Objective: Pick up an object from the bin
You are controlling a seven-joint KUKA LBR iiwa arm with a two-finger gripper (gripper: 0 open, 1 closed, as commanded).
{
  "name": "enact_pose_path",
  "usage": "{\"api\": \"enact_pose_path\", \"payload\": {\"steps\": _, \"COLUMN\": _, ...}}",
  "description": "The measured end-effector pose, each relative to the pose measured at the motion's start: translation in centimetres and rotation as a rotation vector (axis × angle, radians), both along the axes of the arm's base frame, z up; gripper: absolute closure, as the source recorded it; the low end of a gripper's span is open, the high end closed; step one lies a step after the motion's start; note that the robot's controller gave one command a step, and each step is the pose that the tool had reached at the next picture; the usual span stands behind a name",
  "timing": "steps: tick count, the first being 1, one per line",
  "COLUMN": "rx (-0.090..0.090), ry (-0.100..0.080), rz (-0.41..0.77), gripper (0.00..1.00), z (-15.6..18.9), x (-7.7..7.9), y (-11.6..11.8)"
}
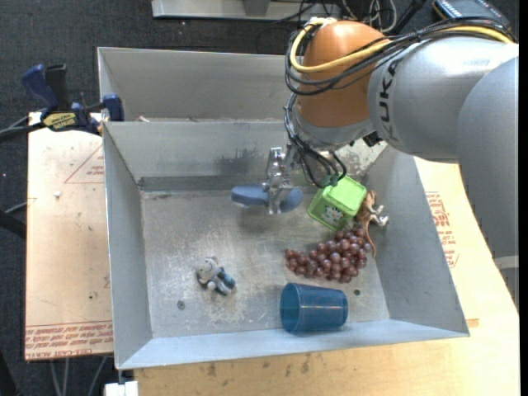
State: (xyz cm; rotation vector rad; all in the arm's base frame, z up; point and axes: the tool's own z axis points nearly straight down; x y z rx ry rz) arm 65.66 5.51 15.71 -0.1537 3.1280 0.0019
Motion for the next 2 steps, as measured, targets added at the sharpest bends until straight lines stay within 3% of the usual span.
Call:
{"api": "enact_pose_path", "payload": {"steps": 1, "rx": -0.001, "ry": 0.009, "rz": 0.005, "gripper": 1.0, "z": 3.9, "x": -0.1, "y": 0.7}}
{"api": "enact_pose_path", "payload": {"steps": 2, "rx": 0.0, "ry": 0.004, "rz": 0.004, "gripper": 1.0, "z": 7.9, "x": -0.1, "y": 0.9}}
